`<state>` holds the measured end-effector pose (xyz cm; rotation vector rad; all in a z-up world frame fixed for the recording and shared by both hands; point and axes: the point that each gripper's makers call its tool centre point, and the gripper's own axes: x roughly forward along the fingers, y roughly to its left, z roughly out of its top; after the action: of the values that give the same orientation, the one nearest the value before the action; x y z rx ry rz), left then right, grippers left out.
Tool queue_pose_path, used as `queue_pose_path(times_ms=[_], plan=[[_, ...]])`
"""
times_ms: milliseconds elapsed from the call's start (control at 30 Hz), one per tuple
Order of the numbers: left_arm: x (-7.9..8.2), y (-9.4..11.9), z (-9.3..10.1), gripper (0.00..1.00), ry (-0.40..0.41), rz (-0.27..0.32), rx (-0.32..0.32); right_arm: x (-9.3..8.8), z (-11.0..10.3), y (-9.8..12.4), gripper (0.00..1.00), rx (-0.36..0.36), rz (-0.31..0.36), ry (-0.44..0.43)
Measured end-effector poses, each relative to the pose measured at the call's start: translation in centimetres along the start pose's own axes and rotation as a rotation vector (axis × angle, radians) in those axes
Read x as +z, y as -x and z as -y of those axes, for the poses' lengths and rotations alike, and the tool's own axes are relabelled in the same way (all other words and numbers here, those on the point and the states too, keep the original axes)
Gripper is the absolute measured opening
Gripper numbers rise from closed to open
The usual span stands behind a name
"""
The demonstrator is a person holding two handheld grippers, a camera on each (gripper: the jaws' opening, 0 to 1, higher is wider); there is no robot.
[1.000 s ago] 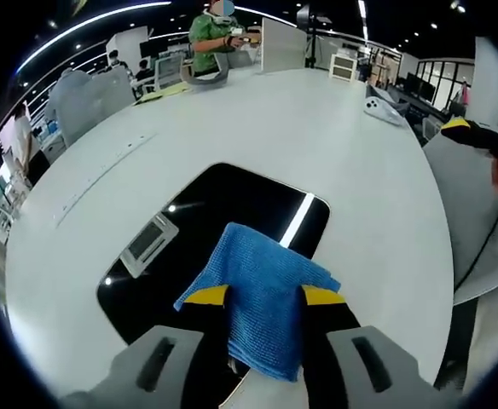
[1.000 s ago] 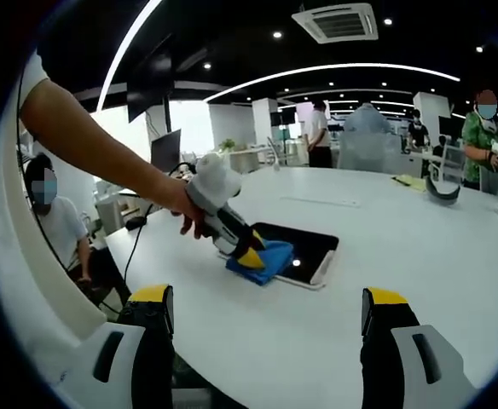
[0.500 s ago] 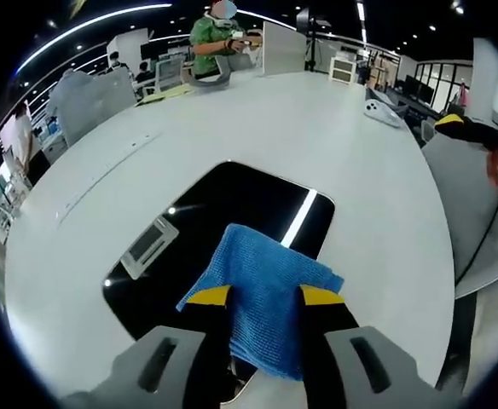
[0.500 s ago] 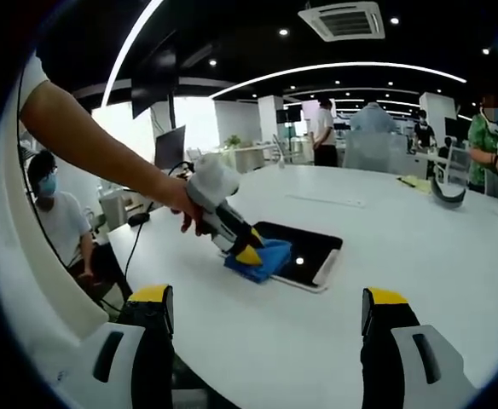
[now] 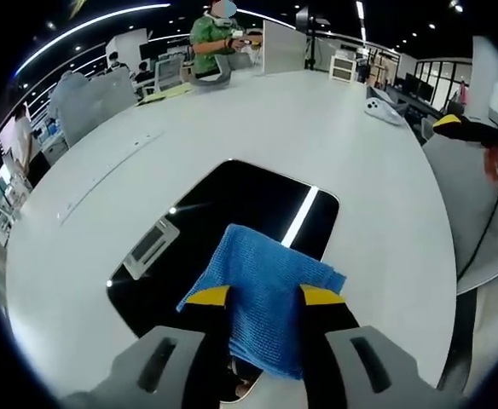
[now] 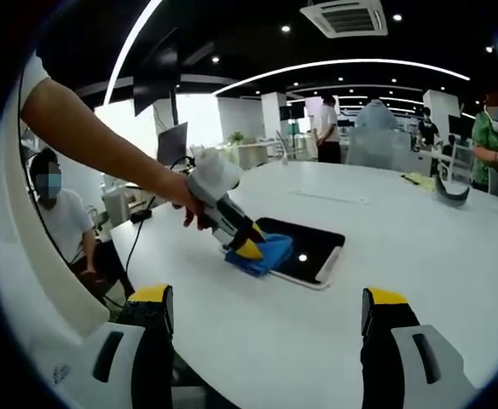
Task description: Wipe the mirror surface with the cleaning cloth until all visible marks leave the cleaned area.
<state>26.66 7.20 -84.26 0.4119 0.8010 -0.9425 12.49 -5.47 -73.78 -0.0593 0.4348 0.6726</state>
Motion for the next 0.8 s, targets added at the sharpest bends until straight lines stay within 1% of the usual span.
queue_pose_path(times_ms=[200, 333, 600, 700, 800], plan=[[-0.1, 0.1, -0.2, 0.29, -0.010, -0.012, -0.011, 0.0, 0.0, -0.3, 0.91, 0.008, -0.008, -0.002], [0.0, 0.1, -0.4, 0.28, -0.019, -0.016, -0.022, -0.4, 0.0, -0.4, 0.91, 0.010, -0.018, -0.012], [0.0, 0.1, -0.7, 0.27, -0.022, 0.002, -0.024, -1.4, -0.5, -0.6, 0.91, 0.031, -0.054, -0.006], [0.0, 0.1, -0.6, 0.27, -0.019, 0.010, -0.024, -1.3, -0.4, -0.7, 0.91, 0.025, -0.049, -0.024], [0.0, 0.1, -0.7, 0.27, -0.024, 0.013, -0.029, -1.2, -0.3, -0.8, 0.91, 0.018, -0.050, -0.017]])
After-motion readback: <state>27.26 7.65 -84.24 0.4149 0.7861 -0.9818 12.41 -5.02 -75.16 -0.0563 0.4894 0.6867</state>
